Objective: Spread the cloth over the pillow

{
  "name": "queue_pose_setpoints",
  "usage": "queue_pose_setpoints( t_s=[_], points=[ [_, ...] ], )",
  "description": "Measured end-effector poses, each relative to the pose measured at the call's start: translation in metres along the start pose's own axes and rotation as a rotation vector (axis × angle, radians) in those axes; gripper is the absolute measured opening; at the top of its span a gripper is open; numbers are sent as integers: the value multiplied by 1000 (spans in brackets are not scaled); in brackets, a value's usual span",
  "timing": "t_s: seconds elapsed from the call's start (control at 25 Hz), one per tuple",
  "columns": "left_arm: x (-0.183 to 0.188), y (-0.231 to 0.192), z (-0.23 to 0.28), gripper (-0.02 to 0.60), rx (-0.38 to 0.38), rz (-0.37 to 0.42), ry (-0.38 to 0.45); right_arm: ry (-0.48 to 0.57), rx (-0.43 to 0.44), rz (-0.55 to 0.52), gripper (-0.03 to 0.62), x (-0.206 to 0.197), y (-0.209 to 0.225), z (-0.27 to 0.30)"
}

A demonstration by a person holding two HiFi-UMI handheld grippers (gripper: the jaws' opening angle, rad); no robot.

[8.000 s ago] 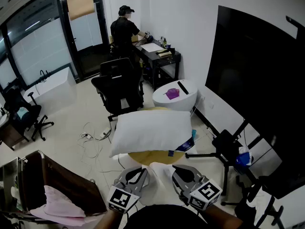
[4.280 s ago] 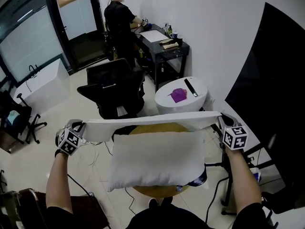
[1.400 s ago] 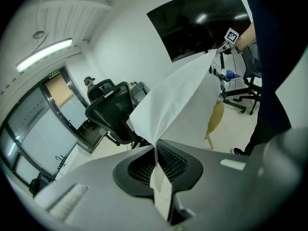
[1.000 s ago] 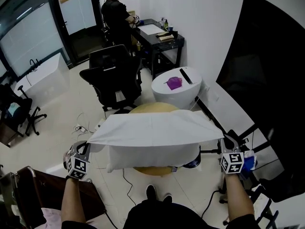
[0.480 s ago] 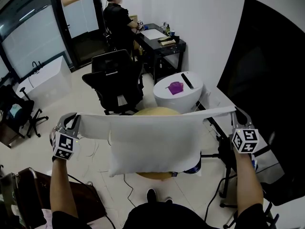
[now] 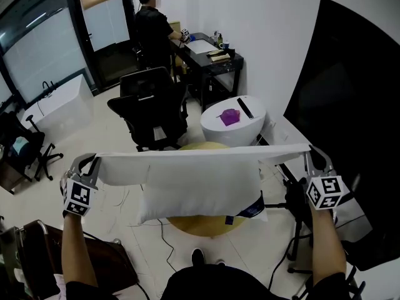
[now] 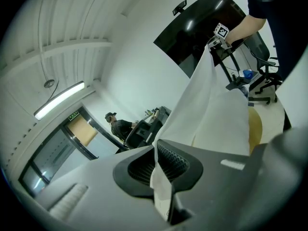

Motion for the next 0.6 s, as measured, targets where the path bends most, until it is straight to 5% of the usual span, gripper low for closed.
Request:
queue_pose_setpoints(
  t_s=[0.6],
  points=[
    [-112, 195, -9, 2, -196, -238, -85, -278, 87, 64, 17, -167, -30, -102]
  ],
)
Point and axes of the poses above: the fingertips, and each gripper's own axes: z forward along the fingers, y to its right, x out of its top, the point moved 8 cm from there along -z, backward along the fingers, and after that the axes turned 13 degrees about -x, right-handed, at the moved point
